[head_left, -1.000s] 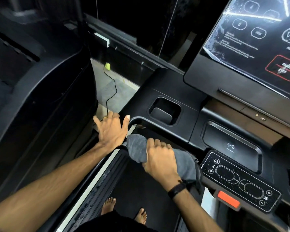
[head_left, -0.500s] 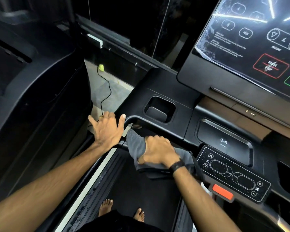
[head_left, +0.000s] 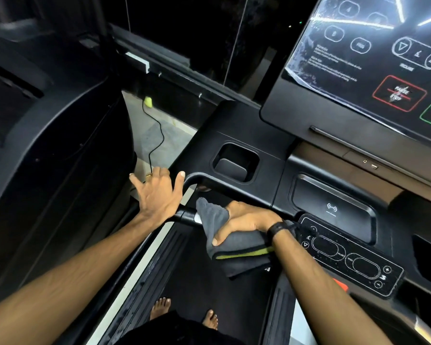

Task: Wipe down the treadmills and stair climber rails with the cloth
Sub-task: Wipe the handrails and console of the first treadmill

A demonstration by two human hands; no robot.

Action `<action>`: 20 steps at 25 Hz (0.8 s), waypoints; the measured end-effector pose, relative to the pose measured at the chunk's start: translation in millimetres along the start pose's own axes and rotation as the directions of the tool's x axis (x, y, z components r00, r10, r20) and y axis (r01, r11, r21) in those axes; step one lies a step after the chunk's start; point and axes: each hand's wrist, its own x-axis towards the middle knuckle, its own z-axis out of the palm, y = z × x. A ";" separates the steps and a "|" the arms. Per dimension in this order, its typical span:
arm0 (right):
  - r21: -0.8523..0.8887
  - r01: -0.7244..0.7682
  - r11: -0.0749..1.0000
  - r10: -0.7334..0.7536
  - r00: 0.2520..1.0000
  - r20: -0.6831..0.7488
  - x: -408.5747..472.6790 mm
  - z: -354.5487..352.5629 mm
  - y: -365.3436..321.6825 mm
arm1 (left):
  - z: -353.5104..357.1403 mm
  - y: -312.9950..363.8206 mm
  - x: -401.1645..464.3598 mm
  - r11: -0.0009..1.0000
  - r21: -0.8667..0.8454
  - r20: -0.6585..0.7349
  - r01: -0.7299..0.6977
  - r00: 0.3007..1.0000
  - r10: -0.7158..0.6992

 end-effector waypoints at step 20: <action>-0.349 -0.145 0.926 0.007 0.930 -0.367 -32.2 28.2 12.6 | 2.1 -2.6 -2.3 1.000 -0.024 -0.019 0.004 1.000 -0.004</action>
